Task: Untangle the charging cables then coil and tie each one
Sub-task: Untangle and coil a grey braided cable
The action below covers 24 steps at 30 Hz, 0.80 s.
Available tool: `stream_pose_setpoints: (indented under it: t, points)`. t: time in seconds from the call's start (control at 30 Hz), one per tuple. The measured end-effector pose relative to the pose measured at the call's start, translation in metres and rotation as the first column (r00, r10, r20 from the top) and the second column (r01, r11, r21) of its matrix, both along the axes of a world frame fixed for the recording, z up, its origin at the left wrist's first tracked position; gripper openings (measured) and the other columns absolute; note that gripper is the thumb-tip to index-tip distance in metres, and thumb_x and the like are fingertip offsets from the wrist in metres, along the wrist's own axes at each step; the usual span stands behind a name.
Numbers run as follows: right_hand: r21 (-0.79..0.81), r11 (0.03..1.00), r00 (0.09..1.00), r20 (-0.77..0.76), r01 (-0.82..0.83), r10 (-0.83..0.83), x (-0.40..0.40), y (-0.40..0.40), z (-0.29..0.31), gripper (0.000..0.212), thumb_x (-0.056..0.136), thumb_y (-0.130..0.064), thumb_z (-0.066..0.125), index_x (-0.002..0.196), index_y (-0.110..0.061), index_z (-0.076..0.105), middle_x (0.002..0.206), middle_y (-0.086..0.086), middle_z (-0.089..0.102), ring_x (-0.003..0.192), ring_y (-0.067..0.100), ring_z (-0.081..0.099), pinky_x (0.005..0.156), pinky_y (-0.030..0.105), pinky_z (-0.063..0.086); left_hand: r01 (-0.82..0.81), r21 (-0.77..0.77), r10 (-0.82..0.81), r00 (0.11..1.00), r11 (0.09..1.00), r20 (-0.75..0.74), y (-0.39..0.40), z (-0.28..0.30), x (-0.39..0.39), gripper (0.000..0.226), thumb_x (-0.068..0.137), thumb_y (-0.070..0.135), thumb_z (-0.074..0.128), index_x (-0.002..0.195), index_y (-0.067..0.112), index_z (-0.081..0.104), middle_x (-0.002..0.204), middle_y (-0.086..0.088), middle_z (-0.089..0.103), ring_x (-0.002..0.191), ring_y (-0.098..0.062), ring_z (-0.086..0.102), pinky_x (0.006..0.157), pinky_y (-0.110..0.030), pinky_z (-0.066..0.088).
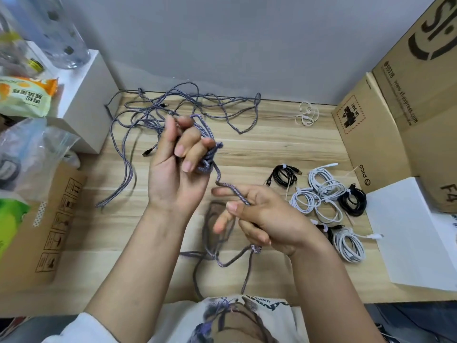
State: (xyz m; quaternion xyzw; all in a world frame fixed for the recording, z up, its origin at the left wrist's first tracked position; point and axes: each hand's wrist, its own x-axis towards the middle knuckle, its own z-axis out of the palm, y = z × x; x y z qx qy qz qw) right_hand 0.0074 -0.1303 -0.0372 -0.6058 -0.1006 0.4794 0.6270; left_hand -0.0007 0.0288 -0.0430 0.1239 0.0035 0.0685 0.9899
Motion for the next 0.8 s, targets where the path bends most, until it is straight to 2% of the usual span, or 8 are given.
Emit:
stream_pose_setpoints:
  t: [0.1,0.27,0.47,0.57,0.6,0.67,0.73,0.8]
  points:
    - [-0.077,0.994,0.991,0.102,-0.082,0.09,-0.003,0.001,0.003,0.021,0.1,-0.011,0.039,0.098,-0.01,0.06,0.049,-0.002,0.057,0.025,0.001,0.025,0.033,0.018,0.018,-0.103,0.167,0.115,0.992,0.981,-0.06,-0.001,0.001,0.002,0.027,0.094,0.031,0.042,0.092,0.009,0.057,0.047,0.008,0.043,0.033,-0.003,0.039,0.068,-0.017,0.05]
    - [-0.119,0.991,0.98,0.179,-0.069,0.089,-0.005,0.001,0.011,0.021,0.097,-0.009,0.045,0.083,-0.011,0.061,0.045,-0.003,0.052,0.031,0.004,0.036,0.037,0.017,0.026,-0.164,0.619,0.261,0.963,0.768,-0.07,-0.017,-0.007,0.004,0.029,0.096,0.027,0.033,0.11,0.008,0.051,0.052,0.011,0.043,0.038,-0.002,0.039,0.074,-0.017,0.046]
    - [0.065,0.997,0.981,0.192,-0.034,0.021,-0.012,0.001,0.017,0.006,0.087,-0.006,0.054,0.086,-0.011,0.057,0.05,-0.006,0.057,0.063,0.013,0.062,0.064,0.015,0.047,-0.199,0.767,0.38,0.923,0.61,-0.064,-0.013,-0.009,0.008,0.025,0.098,0.021,0.039,0.114,0.005,0.05,0.052,0.011,0.047,0.039,-0.006,0.041,0.072,-0.018,0.046]
    - [0.114,0.993,0.997,0.068,0.032,-0.04,-0.014,0.004,0.022,0.002,0.082,-0.014,0.051,0.082,-0.014,0.053,0.044,-0.012,0.037,0.038,0.006,0.043,0.047,0.021,0.039,-0.187,0.793,0.375,0.926,0.58,-0.055,-0.009,-0.01,0.007,0.02,0.098,0.02,0.042,0.11,0.009,0.052,0.052,0.009,0.049,0.039,-0.007,0.043,0.061,-0.019,0.044]
    - [0.102,0.993,0.995,0.082,0.053,-0.062,-0.014,0.004,0.025,0.001,0.08,-0.015,0.053,0.079,-0.015,0.054,0.044,-0.014,0.035,0.035,0.002,0.034,0.042,0.019,0.026,-0.177,0.816,0.373,0.926,0.55,-0.051,-0.007,-0.011,0.007,0.017,0.097,0.02,0.043,0.108,0.011,0.053,0.053,0.008,0.051,0.04,-0.008,0.045,0.056,-0.018,0.042]
    - [0.068,0.994,0.974,0.206,0.083,-0.096,-0.014,0.002,0.031,0.01,0.082,-0.009,0.063,0.076,-0.013,0.057,0.046,-0.014,0.041,0.035,-0.001,0.031,0.04,0.01,0.023,-0.121,0.893,0.371,0.927,0.434,-0.054,-0.003,-0.012,0.006,0.013,0.098,0.012,0.045,0.108,0.009,0.052,0.056,0.003,0.052,0.041,-0.007,0.048,0.049,-0.014,0.039]
    - [0.072,0.992,0.929,0.347,0.107,-0.126,-0.012,0.001,0.035,0.012,0.088,-0.007,0.062,0.076,-0.008,0.062,0.052,-0.012,0.054,0.04,-0.002,0.045,0.045,0.005,0.033,0.018,0.95,0.288,0.951,0.313,-0.113,-0.002,-0.013,0.002,0.017,0.096,0.007,0.045,0.108,-0.002,0.052,0.056,-0.002,0.053,0.042,-0.003,0.049,0.046,-0.011,0.037]
    - [0.078,0.984,0.867,0.466,0.159,-0.177,-0.008,0.0,0.034,0.018,0.088,-0.019,0.061,0.073,-0.01,0.066,0.065,-0.002,0.068,0.061,0.0,0.062,0.065,0.013,0.047,0.213,0.956,0.086,0.968,0.201,-0.234,-0.005,-0.014,-0.002,0.028,0.095,0.019,0.045,0.093,-0.005,0.059,0.045,0.003,0.052,0.036,-0.004,0.046,0.041,-0.01,0.033]
